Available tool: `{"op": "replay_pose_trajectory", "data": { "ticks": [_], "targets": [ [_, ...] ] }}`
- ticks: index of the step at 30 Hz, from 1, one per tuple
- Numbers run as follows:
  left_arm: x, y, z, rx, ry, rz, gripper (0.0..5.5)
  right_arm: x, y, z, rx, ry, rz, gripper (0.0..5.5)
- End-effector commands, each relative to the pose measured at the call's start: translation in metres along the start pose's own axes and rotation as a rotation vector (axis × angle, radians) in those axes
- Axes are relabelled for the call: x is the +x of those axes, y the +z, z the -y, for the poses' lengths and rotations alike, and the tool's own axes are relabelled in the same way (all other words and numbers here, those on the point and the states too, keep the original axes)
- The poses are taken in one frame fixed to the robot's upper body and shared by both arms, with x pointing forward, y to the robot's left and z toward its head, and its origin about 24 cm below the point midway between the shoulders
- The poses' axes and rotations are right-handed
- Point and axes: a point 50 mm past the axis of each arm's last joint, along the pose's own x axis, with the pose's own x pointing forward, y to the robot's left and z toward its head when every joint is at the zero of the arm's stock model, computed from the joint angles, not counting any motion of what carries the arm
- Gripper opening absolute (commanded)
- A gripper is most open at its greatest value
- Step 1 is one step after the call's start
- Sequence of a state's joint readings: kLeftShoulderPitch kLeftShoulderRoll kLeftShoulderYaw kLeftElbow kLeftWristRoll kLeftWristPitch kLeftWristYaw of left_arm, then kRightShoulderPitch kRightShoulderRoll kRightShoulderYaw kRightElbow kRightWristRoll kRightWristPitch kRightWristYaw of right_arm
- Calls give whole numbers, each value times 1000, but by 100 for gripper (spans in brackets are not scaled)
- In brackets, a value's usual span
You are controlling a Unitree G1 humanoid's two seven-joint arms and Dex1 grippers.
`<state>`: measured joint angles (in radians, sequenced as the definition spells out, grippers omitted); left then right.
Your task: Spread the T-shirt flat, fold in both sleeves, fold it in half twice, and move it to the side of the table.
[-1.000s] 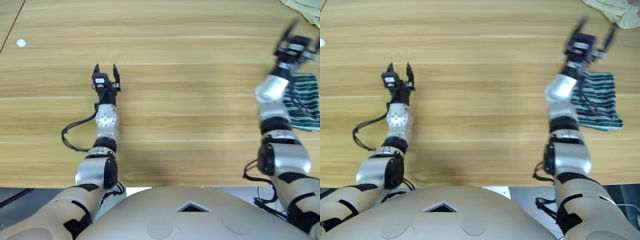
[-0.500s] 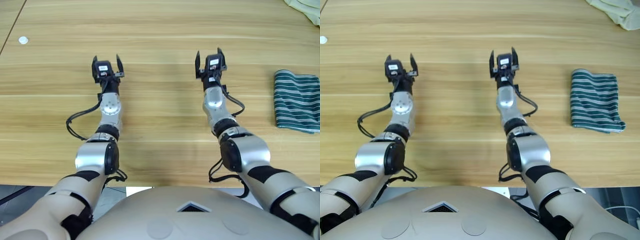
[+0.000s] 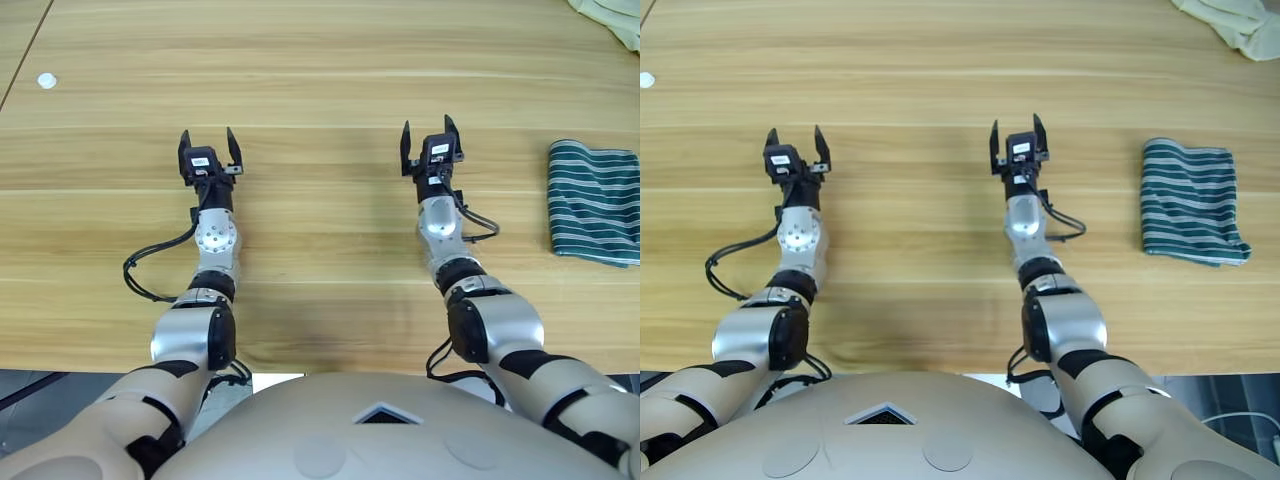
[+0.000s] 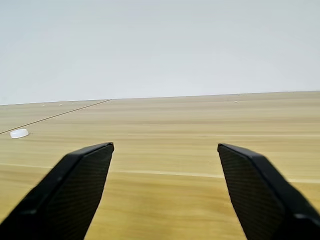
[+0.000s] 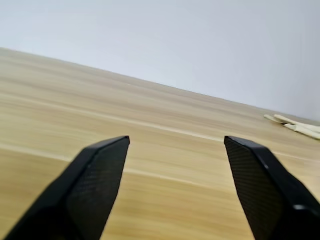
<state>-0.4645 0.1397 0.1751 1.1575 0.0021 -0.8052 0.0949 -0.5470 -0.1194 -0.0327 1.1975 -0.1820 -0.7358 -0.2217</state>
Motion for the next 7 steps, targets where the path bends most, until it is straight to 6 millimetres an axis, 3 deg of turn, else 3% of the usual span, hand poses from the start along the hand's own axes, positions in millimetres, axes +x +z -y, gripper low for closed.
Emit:
{"op": "replay_pose_trajectory", "data": {
  "ticks": [1,7],
  "targets": [
    [11,1,-11,-8,-4,-48,387,5,-5,22,-82,-59,-46,352],
    [5,-8,6,-127,-115,-97,387,0,-14,25,-25,-85,-109,352]
  ]
}}
